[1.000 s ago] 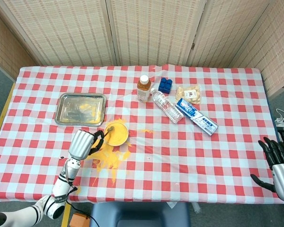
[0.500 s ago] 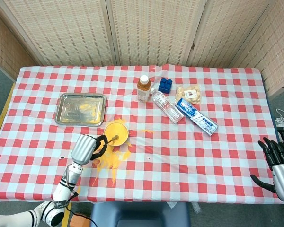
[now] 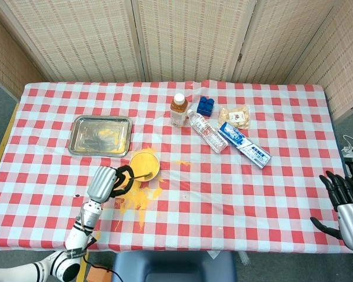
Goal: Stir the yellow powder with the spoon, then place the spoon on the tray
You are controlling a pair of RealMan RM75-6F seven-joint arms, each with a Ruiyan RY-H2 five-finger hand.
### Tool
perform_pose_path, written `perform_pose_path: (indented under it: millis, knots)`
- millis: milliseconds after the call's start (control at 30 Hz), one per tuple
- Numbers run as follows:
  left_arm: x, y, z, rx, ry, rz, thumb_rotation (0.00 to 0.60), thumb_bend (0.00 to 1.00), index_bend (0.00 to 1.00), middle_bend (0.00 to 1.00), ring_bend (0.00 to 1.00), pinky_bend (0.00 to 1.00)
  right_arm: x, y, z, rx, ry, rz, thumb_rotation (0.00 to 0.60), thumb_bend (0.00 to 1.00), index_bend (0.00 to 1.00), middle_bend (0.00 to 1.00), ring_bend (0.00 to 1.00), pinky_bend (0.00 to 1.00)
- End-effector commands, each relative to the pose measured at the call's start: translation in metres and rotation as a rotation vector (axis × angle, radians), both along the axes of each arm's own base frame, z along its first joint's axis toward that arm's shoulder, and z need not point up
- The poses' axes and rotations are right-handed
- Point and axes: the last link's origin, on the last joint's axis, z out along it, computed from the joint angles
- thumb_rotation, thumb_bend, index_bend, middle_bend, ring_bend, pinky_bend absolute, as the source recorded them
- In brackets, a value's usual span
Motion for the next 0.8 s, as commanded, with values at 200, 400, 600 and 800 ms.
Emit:
perform_pose_path:
  millis: [200, 400, 600, 800]
  knots:
    - [-0.011, 0.014, 0.0, 0.039, 0.041, 0.038, 0.6, 0.79, 0.79, 1.0, 1.0, 1.0, 0.0, 0.0, 0.0, 0.006, 0.0, 0.001, 0.6, 0.06, 0.0, 0.0, 0.0, 0.0]
    - [-0.015, 0.028, 0.005, 0.123, 0.091, 0.016, 0.6, 0.79, 0.79, 1.0, 1.0, 1.0, 0.0, 0.001, 0.001, 0.006, 0.0, 0.003, 0.6, 0.06, 0.0, 0.0, 0.0, 0.0]
    - [-0.019, 0.035, 0.009, 0.179, 0.103, -0.01, 0.6, 0.79, 0.79, 1.0, 1.0, 1.0, 0.003, 0.005, 0.0, 0.011, 0.003, 0.018, 0.6, 0.06, 0.0, 0.0, 0.0, 0.0]
    - [-0.019, 0.036, 0.011, 0.21, 0.122, -0.035, 0.6, 0.79, 0.79, 1.0, 1.0, 1.0, 0.003, 0.006, 0.0, 0.01, 0.005, 0.02, 0.6, 0.06, 0.0, 0.0, 0.0, 0.0]
